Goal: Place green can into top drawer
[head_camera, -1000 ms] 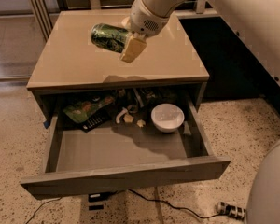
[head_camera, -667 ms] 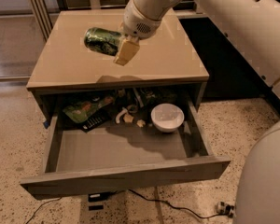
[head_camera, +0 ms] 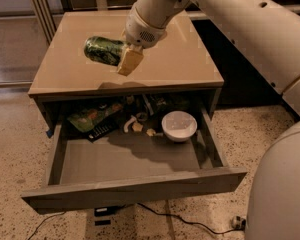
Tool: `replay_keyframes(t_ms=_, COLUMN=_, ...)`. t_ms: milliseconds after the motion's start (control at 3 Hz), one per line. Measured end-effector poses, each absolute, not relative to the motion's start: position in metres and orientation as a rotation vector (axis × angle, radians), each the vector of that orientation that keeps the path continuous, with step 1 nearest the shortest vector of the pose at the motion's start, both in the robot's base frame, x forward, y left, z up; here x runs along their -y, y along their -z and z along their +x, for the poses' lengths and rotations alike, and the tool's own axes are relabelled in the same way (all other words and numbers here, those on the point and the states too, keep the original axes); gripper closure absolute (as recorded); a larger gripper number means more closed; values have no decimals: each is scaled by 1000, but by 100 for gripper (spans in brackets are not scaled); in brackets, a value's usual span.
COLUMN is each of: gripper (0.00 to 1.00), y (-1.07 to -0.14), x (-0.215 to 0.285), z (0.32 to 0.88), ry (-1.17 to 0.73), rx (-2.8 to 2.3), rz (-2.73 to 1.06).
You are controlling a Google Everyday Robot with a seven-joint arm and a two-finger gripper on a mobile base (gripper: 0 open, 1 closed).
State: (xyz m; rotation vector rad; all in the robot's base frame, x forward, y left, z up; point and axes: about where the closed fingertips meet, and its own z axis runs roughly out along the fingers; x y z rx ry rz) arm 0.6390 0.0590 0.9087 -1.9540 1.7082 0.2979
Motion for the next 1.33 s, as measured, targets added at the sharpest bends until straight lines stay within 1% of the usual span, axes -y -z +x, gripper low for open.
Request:
replay_keyframes(t_ms=667, gripper=100, y=-889, x=-78, z=621, ry=-382, rx=-1667, rz=-1990)
replay_keyframes(t_ms=1000, gripper=100, y=-864, x=-82, z=598, ry=-468, rx=-1668, rz=-1987)
replay_keyframes(t_ms=1333, gripper=100, y=-860, x=-85, z=595, ry=-479, rx=-1666, rz=-1997)
